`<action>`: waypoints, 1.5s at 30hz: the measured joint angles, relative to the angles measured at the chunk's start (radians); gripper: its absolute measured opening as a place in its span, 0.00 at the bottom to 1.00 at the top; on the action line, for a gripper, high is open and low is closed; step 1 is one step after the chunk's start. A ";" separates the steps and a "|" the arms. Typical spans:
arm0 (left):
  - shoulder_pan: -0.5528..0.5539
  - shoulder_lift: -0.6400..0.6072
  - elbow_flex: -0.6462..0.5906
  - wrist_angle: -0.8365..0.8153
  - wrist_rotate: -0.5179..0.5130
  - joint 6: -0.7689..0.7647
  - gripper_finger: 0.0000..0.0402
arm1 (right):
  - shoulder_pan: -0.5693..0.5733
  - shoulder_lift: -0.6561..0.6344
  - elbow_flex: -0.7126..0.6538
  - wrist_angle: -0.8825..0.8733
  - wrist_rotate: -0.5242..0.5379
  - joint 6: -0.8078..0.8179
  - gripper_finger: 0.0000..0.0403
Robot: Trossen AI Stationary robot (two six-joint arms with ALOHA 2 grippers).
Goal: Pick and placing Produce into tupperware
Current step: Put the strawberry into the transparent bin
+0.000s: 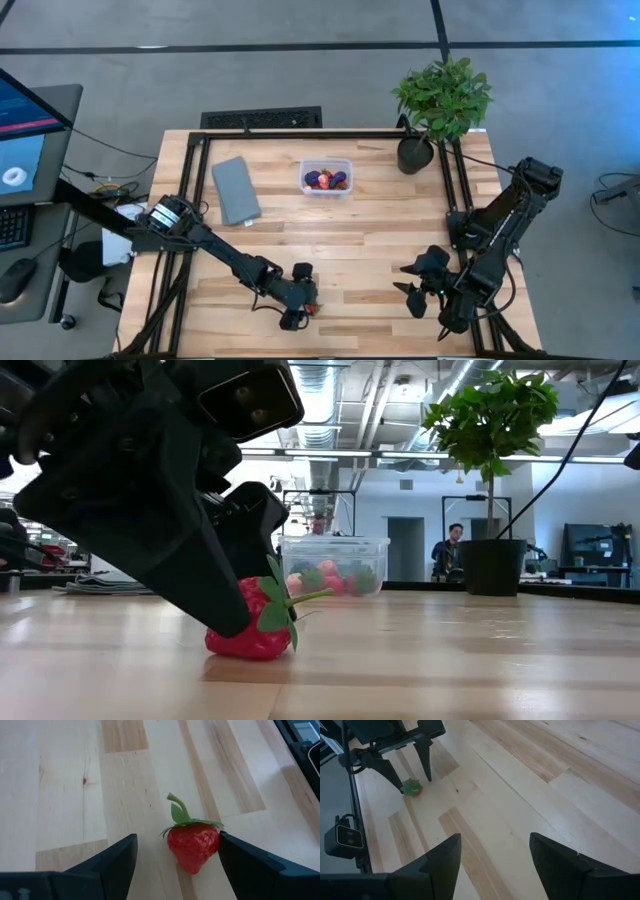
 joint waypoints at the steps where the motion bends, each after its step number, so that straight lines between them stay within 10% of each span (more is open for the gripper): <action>1: 0.000 0.000 0.000 0.000 0.001 0.000 0.66 | 0.000 0.000 0.000 0.000 0.000 0.000 0.65; 45: -0.007 0.069 0.065 -0.058 0.045 -0.046 0.65 | 0.000 0.000 0.000 -0.006 -0.007 0.001 0.65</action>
